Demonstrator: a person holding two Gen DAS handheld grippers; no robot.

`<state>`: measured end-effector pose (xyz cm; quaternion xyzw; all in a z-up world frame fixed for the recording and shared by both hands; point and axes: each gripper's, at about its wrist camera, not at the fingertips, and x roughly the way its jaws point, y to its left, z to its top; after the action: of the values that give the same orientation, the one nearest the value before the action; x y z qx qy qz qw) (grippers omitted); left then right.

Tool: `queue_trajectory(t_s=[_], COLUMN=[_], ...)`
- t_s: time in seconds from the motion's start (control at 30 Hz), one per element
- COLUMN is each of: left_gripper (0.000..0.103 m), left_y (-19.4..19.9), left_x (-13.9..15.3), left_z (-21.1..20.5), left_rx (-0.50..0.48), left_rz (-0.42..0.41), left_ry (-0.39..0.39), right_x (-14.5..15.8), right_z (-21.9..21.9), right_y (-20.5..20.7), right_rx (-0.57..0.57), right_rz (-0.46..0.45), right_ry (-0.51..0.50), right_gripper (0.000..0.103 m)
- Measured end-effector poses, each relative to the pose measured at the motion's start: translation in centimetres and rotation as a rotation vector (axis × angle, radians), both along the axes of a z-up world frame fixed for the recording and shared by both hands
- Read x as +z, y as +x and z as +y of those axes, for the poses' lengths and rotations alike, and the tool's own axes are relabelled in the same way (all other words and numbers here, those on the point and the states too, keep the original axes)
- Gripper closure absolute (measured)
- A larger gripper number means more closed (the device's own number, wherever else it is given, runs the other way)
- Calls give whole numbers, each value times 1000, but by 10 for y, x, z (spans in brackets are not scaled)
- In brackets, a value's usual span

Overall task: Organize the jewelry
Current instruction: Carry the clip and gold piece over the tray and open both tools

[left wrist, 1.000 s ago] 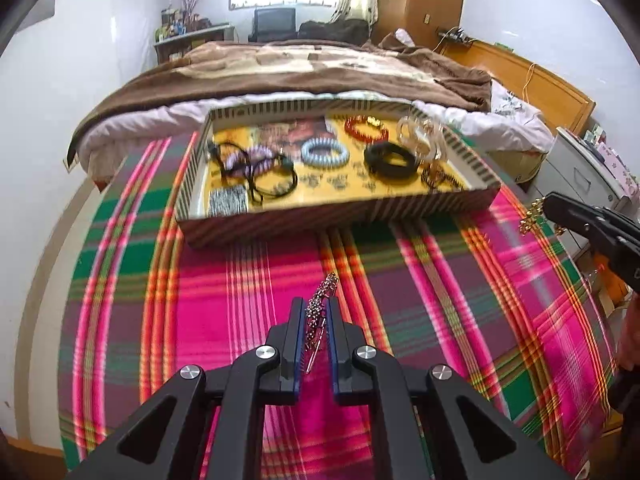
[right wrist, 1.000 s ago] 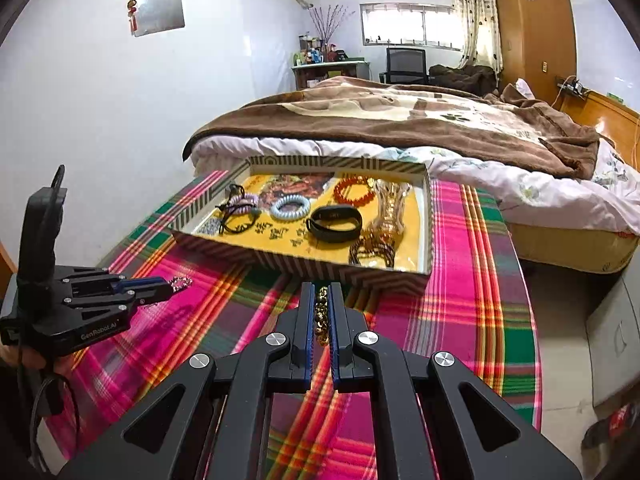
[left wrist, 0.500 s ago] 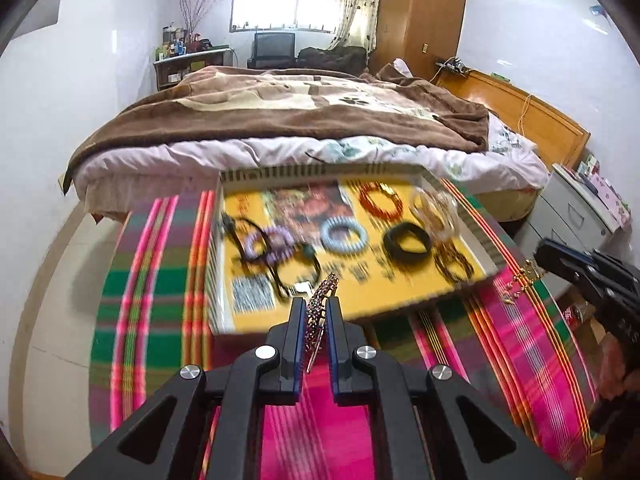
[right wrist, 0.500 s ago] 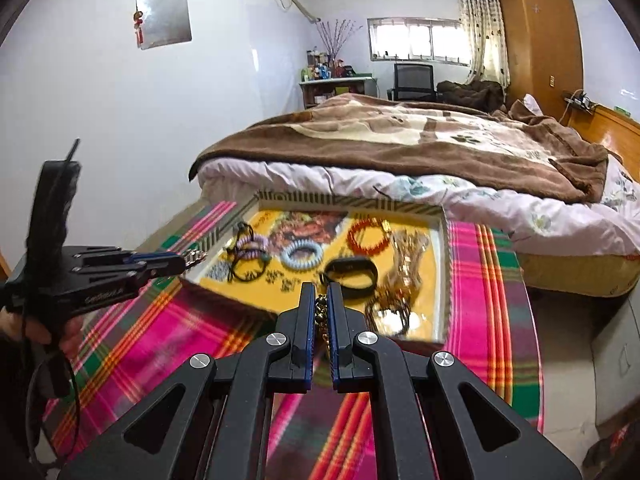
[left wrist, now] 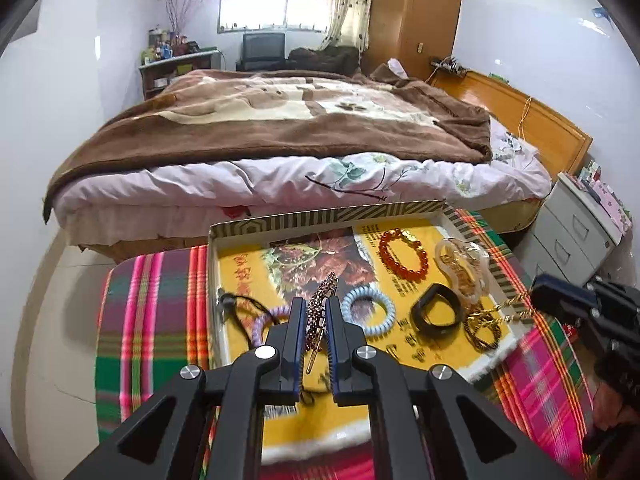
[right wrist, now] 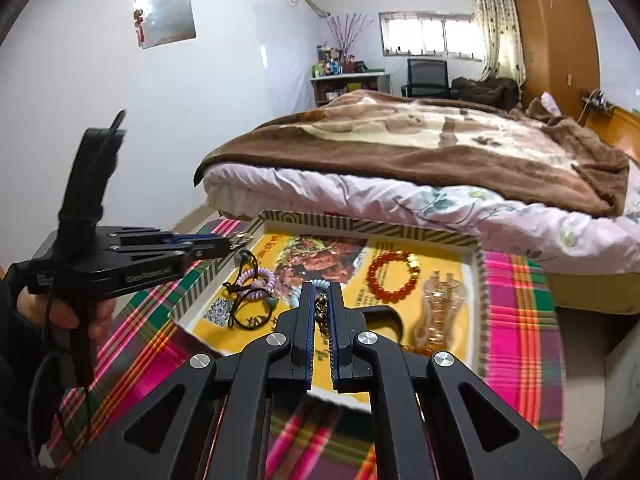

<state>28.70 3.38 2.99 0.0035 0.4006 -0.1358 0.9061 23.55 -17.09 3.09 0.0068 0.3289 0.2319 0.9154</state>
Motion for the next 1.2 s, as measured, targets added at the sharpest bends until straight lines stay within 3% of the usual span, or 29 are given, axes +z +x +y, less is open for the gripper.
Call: queue_trajectory(t_s=[0.37,0.77,0.83,0.9,0.93,1.2], left_gripper=[93,93,87,63,59,45], left_y=[68,82,81,79,79,69], left_x=[-46,-68,-68,-66,-65,-54], left_z=[-5,-16,-18,-19,-20,-20], left_rx=[9,-2,-2,-1,-2,5], left_rz=[104,142,144,137,136,118], left_ry=[-13,12,16,24,21,34], right_x=[-40,-70,-71,-71,-71,-70], right_z=[31,40,41,41,42,39], right_y=[32,33,33,32,33,26], right_rx=[51,90,93,91,87,69], right_rz=[101,165,167,166,166,167], right_ry=[14,-44,-46,-52,-56,-54], right_gripper=[97,97,97,97,97,89])
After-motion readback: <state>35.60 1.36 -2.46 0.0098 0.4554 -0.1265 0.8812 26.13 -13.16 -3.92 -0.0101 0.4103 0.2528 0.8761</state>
